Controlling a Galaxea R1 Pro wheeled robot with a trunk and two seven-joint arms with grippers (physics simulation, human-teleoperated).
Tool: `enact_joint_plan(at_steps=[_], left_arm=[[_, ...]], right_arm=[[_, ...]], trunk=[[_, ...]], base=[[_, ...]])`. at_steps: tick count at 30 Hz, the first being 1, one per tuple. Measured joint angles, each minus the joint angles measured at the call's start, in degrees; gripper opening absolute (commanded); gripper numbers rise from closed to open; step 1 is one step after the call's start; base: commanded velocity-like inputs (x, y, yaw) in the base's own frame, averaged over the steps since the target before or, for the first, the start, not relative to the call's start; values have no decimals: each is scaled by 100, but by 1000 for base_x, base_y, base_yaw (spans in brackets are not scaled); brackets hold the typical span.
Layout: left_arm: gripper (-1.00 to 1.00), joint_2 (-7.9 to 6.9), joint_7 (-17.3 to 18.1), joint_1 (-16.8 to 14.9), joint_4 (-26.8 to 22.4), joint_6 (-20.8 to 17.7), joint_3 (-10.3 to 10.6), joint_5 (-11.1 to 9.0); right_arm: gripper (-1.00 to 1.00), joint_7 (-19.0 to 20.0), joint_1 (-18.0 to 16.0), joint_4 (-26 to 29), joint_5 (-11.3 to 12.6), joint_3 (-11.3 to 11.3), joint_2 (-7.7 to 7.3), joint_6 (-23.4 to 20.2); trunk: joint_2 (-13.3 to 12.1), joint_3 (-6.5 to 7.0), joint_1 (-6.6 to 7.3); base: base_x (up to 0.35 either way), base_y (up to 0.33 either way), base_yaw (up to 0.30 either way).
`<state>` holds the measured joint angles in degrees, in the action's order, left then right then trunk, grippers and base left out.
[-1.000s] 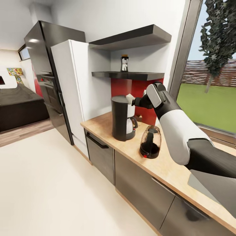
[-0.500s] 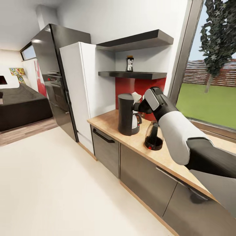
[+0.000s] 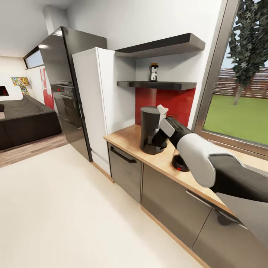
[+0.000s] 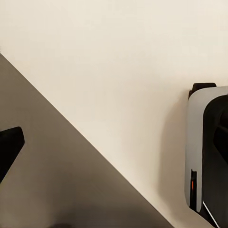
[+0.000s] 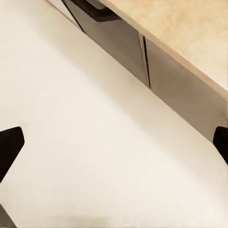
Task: Set up a coffee station on the kitchen countertop: keep the coffee maker on the countertop, move the bottle of coffee from the kitchen shelf to the counter next to the coffee maker, place a paper coffee filter on top of the coffee maker, put the saucer next to the coffee maker with the coffee cup on the saucer, and place the electric kettle next to the coffee maker.
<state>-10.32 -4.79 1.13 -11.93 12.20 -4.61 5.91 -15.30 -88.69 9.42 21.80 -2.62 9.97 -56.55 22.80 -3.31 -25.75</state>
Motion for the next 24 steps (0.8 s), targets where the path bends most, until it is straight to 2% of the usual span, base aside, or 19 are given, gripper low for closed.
enact_joint_plan(at_steps=[3,5,11,24], left_arm=[[100,6,0,-9,-1,1,3,4],[100,10,1,-13,1,1,4,5],[100,17,1,-17,6,7,12,8],[100,28,18,-12,15,18,14,8]], right_arm=[[100,373,9,-535,-27,3,1,6],[100,482,89,-669,-44,6,1,8],[100,591,866,-787,-70,18,1,9],[100,603,2068,-807,-76,24,1,9]], trunk=[[0,0,0],[0,0,0],[-1,-1,0],[0,0,0]], base=[[2,8,0],[1,3,0],[0,1,0],[0,0,0]])
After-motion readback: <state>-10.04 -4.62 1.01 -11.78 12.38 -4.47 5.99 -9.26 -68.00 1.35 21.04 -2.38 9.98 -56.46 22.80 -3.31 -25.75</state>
